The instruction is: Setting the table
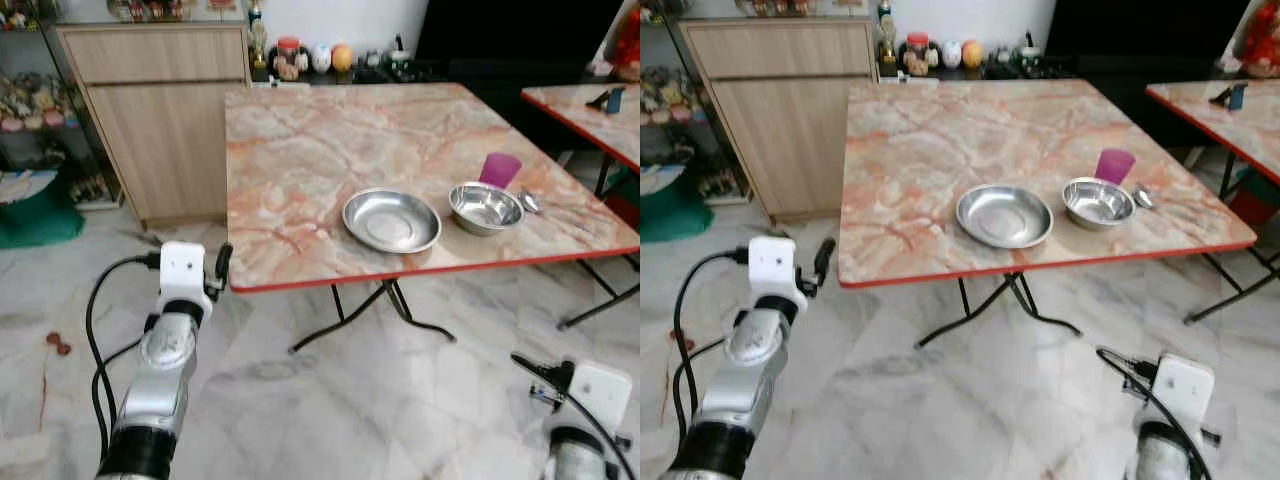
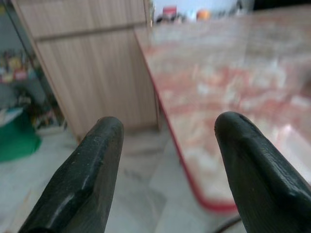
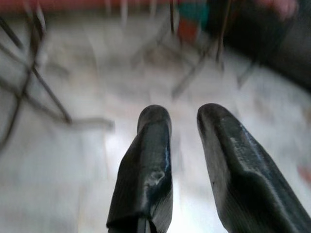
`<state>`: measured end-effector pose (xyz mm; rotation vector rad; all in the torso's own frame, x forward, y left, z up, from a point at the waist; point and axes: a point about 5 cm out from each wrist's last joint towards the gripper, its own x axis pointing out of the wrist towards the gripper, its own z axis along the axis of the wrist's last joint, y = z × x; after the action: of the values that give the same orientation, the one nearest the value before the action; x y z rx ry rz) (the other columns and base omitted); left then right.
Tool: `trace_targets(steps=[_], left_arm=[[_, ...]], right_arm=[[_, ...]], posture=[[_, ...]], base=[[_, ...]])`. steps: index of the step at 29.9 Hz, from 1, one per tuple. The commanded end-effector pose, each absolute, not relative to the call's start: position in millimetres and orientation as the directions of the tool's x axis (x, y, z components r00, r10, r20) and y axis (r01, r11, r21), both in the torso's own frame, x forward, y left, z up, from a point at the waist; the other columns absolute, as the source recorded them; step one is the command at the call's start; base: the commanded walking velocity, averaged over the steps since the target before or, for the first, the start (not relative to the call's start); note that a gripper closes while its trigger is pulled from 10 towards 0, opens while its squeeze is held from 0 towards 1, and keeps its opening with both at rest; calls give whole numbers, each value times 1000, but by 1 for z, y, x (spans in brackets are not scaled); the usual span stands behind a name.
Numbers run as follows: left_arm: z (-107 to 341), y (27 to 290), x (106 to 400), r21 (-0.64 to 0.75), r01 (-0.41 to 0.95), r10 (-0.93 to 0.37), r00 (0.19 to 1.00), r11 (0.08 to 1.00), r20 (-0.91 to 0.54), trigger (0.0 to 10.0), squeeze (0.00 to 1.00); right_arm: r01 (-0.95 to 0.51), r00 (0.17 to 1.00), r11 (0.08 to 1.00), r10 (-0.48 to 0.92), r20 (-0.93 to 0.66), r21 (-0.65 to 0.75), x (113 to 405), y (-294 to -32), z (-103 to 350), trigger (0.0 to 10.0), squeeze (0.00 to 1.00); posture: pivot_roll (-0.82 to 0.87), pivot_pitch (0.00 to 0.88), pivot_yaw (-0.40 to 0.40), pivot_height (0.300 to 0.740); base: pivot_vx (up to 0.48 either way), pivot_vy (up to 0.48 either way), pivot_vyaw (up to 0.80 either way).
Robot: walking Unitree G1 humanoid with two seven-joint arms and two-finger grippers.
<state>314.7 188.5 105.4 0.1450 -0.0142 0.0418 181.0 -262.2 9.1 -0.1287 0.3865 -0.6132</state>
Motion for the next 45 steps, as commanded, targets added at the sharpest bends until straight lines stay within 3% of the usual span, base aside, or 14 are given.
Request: trace_targets(steps=[1,5,8,11,16,18,24,33,36,40,45], left_arm=[[91,202,309,164,-94,99,995,982,-20,10000,0],[76,211,303,156,-121,133,989,980,-69,10000,0],[40,222,289,132,-127,154,963,983,-220,10000,0],[7,231,270,149,-117,165,913,982,-372,10000,0],[-28,241,239,142,-140,195,817,980,-542,10000,0],[-48,243,215,203,-75,191,741,976,-644,10000,0],[-59,242,201,193,-84,196,695,978,-691,10000,0],[-55,233,214,160,-124,200,710,979,-675,10000,0],[-56,225,216,155,-87,170,715,984,-678,10000,0],[-60,225,211,117,-171,204,695,978,-689,10000,0],[-64,225,205,128,-181,218,676,975,-704,10000,0]], right_arm=[[518,695,827,-555,-457,-218,168,-261,-26,10000,0],[504,659,837,-533,-531,-214,160,-257,-42,10000,0],[444,634,871,-470,-614,-208,151,-247,-60,10000,0],[316,612,919,-387,-690,-235,139,-238,-76,10000,0],[274,550,944,-312,-775,-186,122,-233,-92,10000,0],[313,549,937,-314,-775,-157,126,-233,-92,10000,0],[326,576,938,-295,-762,-117,139,-229,-89,10000,0],[255,559,964,-209,-802,-74,139,-229,-92,10000,0],[294,548,953,-225,-806,-66,136,-236,-92,10000,0],[363,529,929,-270,-805,-73,131,-248,-91,10000,0],[366,525,928,-269,-808,-71,134,-247,-90,10000,0]], posture=[[97,0,-84,740],[113,0,-89,740],[111,0,-87,740],[106,0,-82,740],[112,0,-76,740],[113,0,-79,740],[102,0,-82,740],[129,0,-128,740],[126,0,-131,740],[107,0,-136,740],[105,0,-145,740]], base=[[0,0,0],[0,0,0],[0,0,0],[0,0,0],[0,0,0],[0,0,0],[0,0,0],[0,0,0],[0,0,0],[0,0,0],[0,0,0]])
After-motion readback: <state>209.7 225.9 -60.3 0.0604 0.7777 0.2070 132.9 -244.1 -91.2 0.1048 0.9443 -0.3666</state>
